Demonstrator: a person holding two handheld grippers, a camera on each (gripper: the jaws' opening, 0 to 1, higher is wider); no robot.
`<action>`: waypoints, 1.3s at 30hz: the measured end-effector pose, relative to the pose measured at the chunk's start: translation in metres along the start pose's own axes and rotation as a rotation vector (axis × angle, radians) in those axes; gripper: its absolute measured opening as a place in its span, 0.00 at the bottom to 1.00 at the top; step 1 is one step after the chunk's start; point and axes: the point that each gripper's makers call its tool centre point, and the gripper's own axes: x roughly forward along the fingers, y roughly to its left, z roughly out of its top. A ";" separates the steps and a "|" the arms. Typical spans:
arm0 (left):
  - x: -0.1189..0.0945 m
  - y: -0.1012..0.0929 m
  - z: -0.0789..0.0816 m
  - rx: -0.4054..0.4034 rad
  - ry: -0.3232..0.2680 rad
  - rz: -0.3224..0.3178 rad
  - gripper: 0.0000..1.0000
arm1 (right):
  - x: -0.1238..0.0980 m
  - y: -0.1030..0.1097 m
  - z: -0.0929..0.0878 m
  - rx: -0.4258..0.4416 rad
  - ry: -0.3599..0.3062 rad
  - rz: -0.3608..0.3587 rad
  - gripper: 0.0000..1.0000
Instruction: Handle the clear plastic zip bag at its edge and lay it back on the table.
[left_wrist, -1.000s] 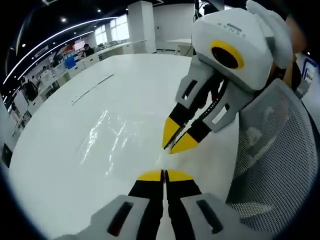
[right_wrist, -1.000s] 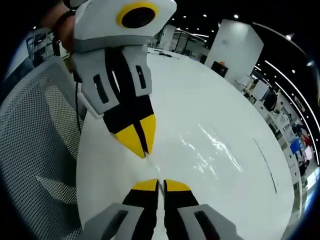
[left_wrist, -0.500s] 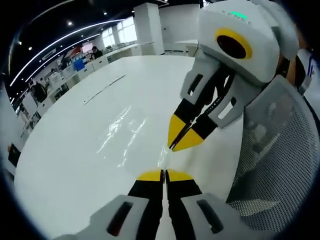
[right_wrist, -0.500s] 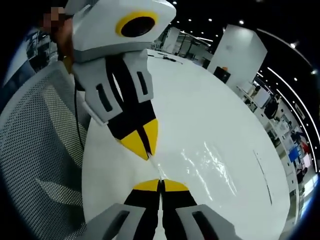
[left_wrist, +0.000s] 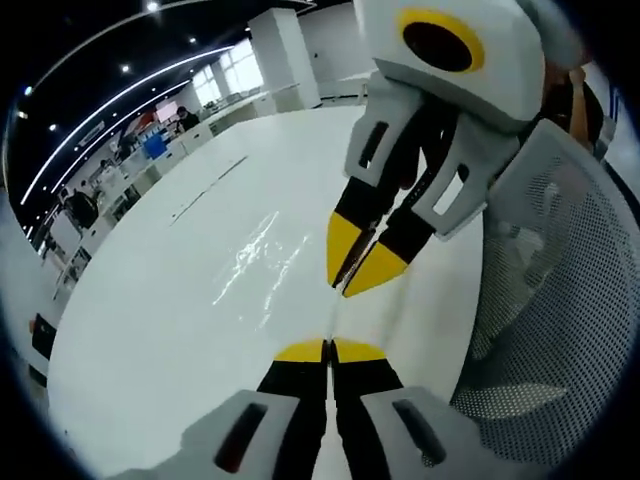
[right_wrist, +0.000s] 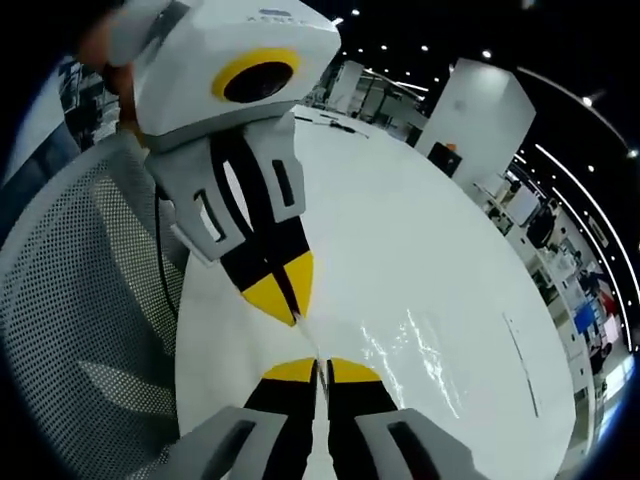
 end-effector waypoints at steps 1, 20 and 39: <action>-0.001 0.000 0.000 0.000 -0.003 -0.002 0.00 | -0.001 0.000 0.001 0.001 0.001 0.001 0.02; -0.009 -0.008 -0.009 0.092 0.031 -0.036 0.00 | 0.016 0.030 0.016 -0.401 0.055 0.080 0.00; -0.008 -0.008 -0.013 0.082 0.038 -0.033 0.00 | 0.018 0.035 0.016 -0.430 0.052 0.107 0.00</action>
